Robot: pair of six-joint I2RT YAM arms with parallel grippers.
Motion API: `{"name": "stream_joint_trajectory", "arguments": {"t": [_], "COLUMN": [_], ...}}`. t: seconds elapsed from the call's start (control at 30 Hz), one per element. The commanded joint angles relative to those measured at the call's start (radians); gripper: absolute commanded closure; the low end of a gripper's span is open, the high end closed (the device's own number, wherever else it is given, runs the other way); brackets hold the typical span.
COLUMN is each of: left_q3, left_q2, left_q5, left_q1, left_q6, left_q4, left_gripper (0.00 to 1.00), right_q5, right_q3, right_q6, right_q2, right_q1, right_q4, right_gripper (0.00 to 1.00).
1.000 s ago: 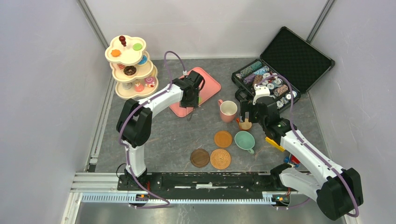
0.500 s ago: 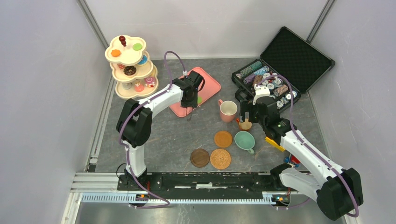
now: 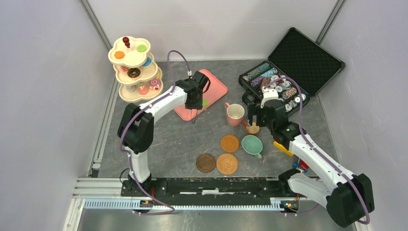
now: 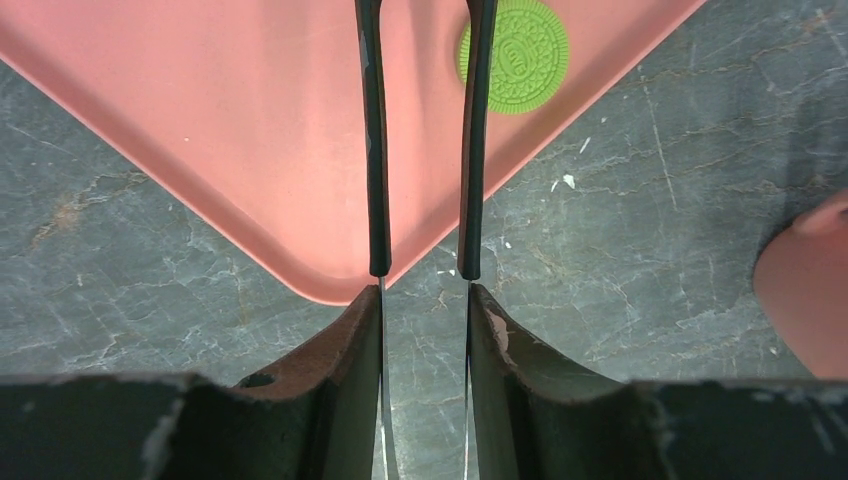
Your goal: Serve the afternoon tea
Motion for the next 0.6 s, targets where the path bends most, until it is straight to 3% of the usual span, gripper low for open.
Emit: {"name": "stream_joint_trajectory", "arguments": {"t": [0.0,0.3,0.57], "left_q3": [0.061,0.135,0.243], "left_q2": [-0.099,-0.204,-0.313], "left_q5": [-0.034,-0.101,-0.118], "left_q1": [0.0,0.017,0.111], "left_q6": [0.052,0.103,0.161], "left_q4": [-0.014,-0.101,-0.189], "left_gripper": [0.84,0.84,0.83], "right_q5": [0.005,-0.002,-0.004], "right_q3": [0.004,0.004,0.005], "right_q6": [0.01,0.014,0.014], "right_q2": [-0.02,-0.016,-0.012], "right_q1": [0.004,0.003,0.003], "right_q4": [0.017,0.019,0.029], "right_gripper": [0.02,0.02,0.02]}}
